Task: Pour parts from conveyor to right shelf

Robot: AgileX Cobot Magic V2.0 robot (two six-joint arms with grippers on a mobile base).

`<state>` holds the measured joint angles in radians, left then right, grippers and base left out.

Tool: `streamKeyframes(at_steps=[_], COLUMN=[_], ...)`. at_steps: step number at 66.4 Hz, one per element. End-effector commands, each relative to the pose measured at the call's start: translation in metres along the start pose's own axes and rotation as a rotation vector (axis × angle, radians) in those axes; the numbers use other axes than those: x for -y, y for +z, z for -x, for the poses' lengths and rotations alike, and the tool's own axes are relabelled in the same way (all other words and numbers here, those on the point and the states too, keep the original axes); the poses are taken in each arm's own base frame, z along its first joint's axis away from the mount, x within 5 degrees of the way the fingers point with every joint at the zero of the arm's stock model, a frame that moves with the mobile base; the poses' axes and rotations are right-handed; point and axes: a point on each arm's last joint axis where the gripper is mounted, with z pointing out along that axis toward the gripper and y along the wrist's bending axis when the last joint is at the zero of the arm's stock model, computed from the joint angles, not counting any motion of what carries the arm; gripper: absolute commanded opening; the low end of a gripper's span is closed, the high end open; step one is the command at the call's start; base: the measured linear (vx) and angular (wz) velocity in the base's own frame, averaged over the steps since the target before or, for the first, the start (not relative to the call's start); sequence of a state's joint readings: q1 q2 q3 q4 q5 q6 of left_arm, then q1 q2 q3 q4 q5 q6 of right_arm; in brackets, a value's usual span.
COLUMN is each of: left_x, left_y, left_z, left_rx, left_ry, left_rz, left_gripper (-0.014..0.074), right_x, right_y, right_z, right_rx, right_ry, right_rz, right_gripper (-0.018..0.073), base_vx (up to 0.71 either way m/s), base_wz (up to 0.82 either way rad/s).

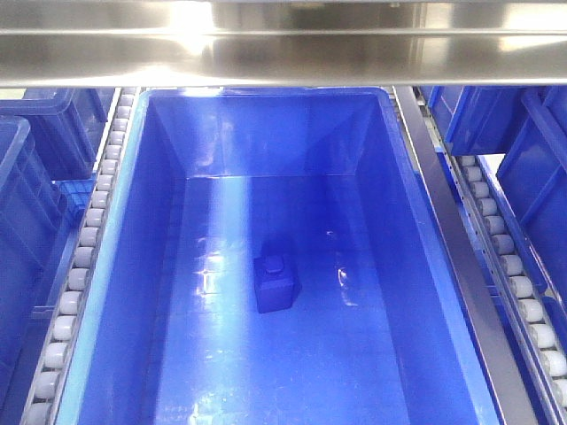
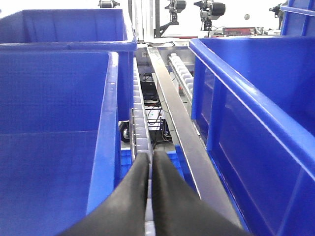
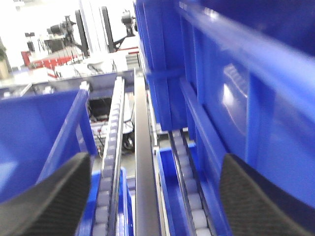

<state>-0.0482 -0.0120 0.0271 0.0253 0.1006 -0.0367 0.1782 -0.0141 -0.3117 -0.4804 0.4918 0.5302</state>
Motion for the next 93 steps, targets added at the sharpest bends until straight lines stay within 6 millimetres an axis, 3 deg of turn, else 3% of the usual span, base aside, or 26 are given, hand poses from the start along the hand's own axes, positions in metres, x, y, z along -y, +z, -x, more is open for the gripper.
streamKeyframes(at_steps=[1, 10, 23, 66, 93], left_x=[0.001, 0.001, 0.001, 0.001, 0.001], left_y=[-0.002, -0.002, -0.002, -0.002, -0.002], left_z=[0.014, 0.014, 0.014, 0.014, 0.014], left_rx=[0.110, 0.110, 0.110, 0.110, 0.110], left_ry=[-0.014, -0.014, -0.014, -0.014, -0.014], left_rz=[-0.010, -0.010, -0.010, -0.010, -0.010], left_gripper=[-0.0006, -0.0006, -0.0006, -0.0006, -0.0006], right_x=[-0.004, -0.004, -0.004, -0.004, -0.016], right_y=[0.001, 0.004, 0.004, 0.004, 0.003], right_z=[0.010, 0.002, 0.002, 0.002, -0.001], right_rx=[0.090, 0.068, 0.068, 0.061, 0.055], right_ry=[-0.039, -0.045, -0.045, -0.047, -0.263], right_rz=[0.036, 0.036, 0.036, 0.031, 0.029], right_gripper=[0.0460, 0.0342, -0.0015, -0.0009, -0.0009], base_vx=[0.00, 0.00, 0.00, 0.00, 0.00], base_wz=[0.00, 0.00, 0.00, 0.00, 0.00])
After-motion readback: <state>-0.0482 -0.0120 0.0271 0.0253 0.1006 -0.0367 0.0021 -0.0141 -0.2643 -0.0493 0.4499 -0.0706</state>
